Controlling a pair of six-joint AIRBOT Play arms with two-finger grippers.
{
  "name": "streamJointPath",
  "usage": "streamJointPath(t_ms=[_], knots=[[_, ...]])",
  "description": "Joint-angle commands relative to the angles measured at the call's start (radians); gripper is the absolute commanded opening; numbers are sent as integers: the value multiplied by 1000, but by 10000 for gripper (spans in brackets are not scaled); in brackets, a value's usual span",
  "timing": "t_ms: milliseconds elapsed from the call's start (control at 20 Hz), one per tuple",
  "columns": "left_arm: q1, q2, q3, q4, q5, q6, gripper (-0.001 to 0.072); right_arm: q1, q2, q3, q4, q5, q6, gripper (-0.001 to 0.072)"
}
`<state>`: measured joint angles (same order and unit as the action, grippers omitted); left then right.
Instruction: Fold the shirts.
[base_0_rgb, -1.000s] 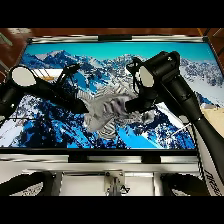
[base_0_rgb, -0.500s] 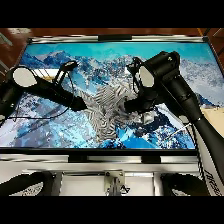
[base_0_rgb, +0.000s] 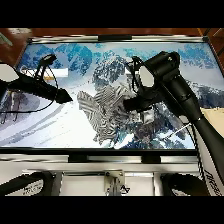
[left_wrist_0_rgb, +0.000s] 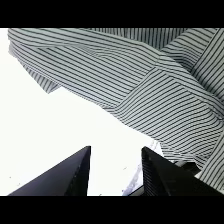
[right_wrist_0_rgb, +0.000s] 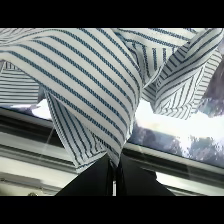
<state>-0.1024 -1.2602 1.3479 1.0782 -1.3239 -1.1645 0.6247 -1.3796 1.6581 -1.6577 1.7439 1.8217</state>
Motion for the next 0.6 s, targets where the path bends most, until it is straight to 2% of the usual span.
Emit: streamJointPath(t_ms=[0,50,150,350,500,550], knots=[[39,0,27,1,28,61,577,0,1,0,0,-17,-6,92],[45,0,61,13,29,47,688,0,1,0,0,-17,-7,92],[66,2,156,115,26,-13,686,0,1,0,2,-16,-13,92],[156,7,315,514,-31,-134,674,0,1,0,4,-12,-14,92],[267,8,254,542,-74,-213,667,0,1,0,4,-12,-14,93],[304,9,208,549,-79,-214,624,0,1,0,4,-12,-14,93]])
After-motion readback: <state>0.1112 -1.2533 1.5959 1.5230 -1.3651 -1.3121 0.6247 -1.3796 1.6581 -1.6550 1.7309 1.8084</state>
